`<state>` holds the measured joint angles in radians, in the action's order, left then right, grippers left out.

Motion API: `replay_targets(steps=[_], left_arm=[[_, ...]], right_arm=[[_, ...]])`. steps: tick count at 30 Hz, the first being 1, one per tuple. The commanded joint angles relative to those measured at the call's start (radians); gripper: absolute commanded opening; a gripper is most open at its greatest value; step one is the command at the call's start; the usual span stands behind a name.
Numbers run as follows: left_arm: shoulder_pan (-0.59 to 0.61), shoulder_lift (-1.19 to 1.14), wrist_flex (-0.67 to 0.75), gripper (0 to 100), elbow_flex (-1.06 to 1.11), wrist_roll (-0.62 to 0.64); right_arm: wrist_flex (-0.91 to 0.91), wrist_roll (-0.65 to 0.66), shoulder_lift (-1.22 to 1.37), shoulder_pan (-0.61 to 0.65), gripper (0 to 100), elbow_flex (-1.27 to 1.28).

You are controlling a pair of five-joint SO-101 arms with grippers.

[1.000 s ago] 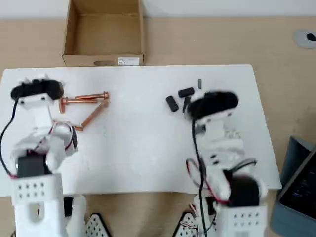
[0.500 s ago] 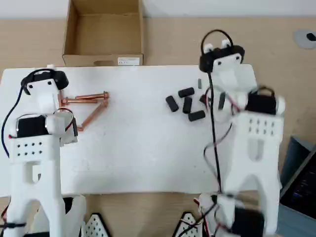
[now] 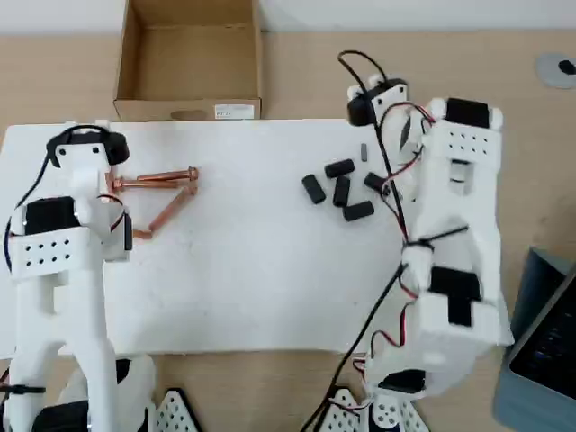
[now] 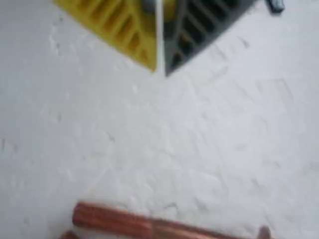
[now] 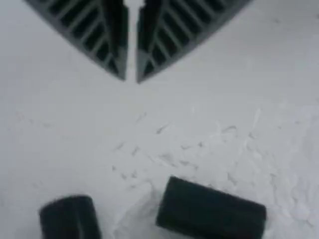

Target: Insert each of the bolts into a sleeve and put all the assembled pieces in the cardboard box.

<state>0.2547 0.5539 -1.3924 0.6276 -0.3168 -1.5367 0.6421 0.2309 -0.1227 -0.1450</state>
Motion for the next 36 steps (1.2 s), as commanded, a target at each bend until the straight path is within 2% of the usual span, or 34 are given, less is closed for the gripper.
replay_targets(steps=[1,3,9,19,36], left_arm=[[0.005,-0.015,-0.048,9,-0.051,-0.006],[0.005,-0.024,-0.052,12,-0.051,-0.006],[0.003,-0.025,-0.049,13,-0.049,-0.006],[0.003,-0.025,-0.048,13,-0.043,-0.006],[0.003,-0.025,-0.048,13,-0.04,-0.008]], right_arm=[[-0.012,0.075,0.051,-0.004,9.8,-0.11],[-0.018,0.117,0.079,-0.004,13.2,-0.14],[-0.084,0.215,0.166,0.035,18.2,-0.223],[-0.087,0.207,0.32,0.076,19.3,-0.371],[-0.087,0.206,0.625,0.077,19.2,-0.613]])
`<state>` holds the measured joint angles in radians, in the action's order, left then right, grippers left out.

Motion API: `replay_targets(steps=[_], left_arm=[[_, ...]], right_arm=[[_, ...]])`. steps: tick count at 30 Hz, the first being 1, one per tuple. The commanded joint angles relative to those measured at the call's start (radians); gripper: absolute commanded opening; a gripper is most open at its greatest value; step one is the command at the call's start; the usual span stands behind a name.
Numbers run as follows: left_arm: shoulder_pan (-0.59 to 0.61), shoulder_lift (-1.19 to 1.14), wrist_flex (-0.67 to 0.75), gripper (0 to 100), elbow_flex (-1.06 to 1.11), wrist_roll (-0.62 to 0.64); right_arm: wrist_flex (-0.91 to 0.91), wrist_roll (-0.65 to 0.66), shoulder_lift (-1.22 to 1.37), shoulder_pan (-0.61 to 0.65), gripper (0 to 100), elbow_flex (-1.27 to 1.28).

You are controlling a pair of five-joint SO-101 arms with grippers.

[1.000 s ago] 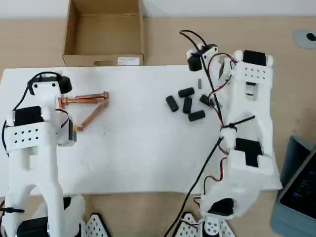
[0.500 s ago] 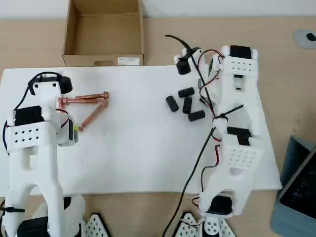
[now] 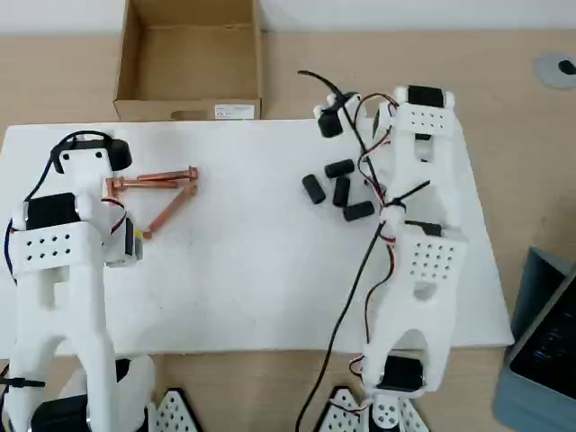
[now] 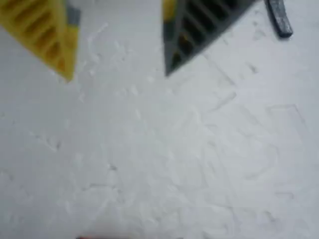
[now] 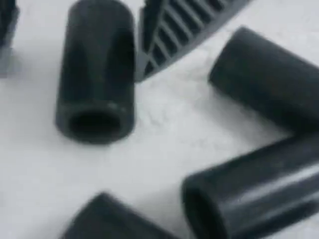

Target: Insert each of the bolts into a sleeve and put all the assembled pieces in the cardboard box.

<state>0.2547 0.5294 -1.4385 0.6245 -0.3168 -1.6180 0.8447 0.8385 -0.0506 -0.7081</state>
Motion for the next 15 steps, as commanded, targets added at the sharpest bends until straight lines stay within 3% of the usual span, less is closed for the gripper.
replay_targets(steps=[1,4,9,15], left_arm=[[0.003,-0.001,-0.002,13,-0.038,-0.008],[0.003,-0.001,-0.002,13,-0.038,-0.008],[0.003,-0.001,-0.002,13,-0.037,-0.008],[0.011,-0.001,-0.008,13,-0.034,-0.006]], right_arm=[[-0.006,0.003,0.028,0.005,19.2,-0.05],[-0.005,0.003,0.051,0.005,15.7,-0.05],[-0.005,0.003,0.058,0.005,1.2,-0.05],[-0.035,0.002,0.035,0.005,1.1,-0.056]])
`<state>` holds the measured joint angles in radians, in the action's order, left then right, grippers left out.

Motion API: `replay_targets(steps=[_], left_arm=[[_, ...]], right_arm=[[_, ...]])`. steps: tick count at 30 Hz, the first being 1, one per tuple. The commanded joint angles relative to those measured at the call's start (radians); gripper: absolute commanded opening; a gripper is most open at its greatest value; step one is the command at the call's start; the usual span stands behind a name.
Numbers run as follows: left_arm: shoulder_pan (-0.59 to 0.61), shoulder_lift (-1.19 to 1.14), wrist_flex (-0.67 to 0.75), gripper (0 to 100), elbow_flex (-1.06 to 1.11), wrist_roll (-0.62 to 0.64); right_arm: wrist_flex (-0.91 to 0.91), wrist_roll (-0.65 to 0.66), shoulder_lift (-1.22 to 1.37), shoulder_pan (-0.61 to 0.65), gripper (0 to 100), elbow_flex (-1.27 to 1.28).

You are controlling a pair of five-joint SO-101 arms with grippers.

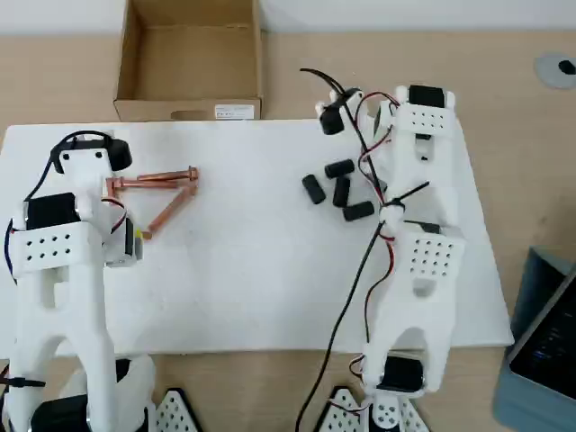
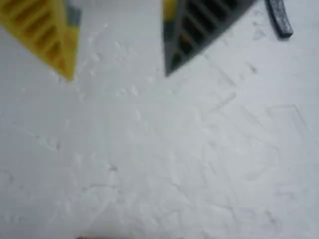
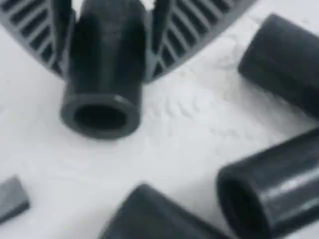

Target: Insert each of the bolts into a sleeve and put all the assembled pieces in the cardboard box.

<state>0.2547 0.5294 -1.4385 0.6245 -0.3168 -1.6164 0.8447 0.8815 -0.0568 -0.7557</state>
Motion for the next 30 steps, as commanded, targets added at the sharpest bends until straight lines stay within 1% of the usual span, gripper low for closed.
replay_targets(steps=[1,7,9,13,19,26,30], left_arm=[[0.011,-0.001,-0.008,13,-0.029,-0.006],[0.011,0.007,-0.009,13,0.002,-0.002],[0.012,0.007,-0.041,13,-0.006,0.0],[0.005,0.007,-0.072,13,-0.008,-0.002],[0.012,0.004,-0.074,13,-0.054,0.003],[0.012,-0.007,-0.074,13,-0.183,0.106],[0.012,-0.097,-0.094,13,-0.285,0.135]], right_arm=[[-0.052,-0.009,-0.024,0.012,1.1,-0.016],[-0.146,-0.069,-0.15,0.012,1.1,-0.117],[-0.169,-0.094,-0.202,0.012,1.1,-0.142],[-0.17,-0.167,-0.349,0.01,1.0,-0.11],[-0.17,-0.227,-0.605,0.007,1.0,0.068],[-0.17,-0.272,-0.938,-0.001,1.0,0.392],[-0.157,-0.265,-1.092,-0.048,1.0,0.582]])
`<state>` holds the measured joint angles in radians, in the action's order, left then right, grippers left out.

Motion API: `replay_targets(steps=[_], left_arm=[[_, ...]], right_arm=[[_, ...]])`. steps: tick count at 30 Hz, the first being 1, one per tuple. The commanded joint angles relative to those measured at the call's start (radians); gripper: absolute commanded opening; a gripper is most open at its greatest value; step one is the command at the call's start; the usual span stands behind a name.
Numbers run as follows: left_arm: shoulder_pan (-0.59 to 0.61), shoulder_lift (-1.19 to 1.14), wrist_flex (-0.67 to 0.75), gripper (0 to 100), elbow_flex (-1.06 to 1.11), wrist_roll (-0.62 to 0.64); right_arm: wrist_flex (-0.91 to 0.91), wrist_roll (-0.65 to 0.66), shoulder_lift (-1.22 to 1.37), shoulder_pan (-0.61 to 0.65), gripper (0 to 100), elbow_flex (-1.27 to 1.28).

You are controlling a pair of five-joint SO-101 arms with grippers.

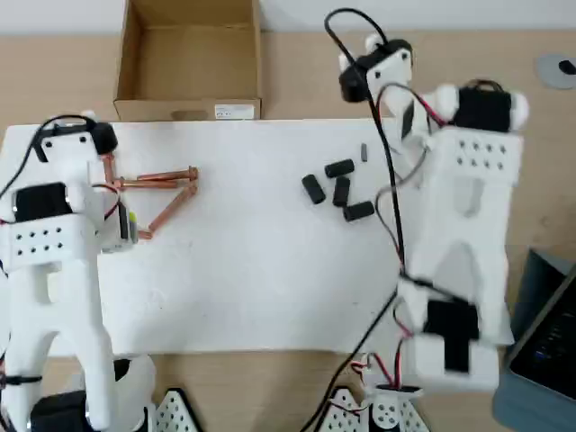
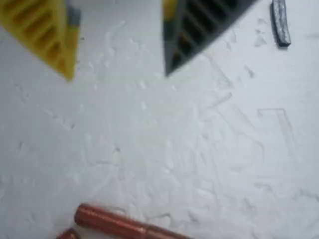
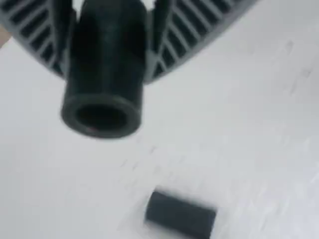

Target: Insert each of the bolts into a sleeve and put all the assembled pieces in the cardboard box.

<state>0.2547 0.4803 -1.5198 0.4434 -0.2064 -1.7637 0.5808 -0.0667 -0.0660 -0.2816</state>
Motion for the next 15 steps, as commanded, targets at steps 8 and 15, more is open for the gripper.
replay_targets(steps=[8,15], left_arm=[[0.068,-0.381,-0.003,12,-0.379,0.038],[0.094,-0.685,-0.003,10,-0.677,0.034]], right_arm=[[0.06,0.057,-0.329,-0.168,1.0,0.389],[0.068,0.054,-0.354,-0.183,1.0,0.444]])
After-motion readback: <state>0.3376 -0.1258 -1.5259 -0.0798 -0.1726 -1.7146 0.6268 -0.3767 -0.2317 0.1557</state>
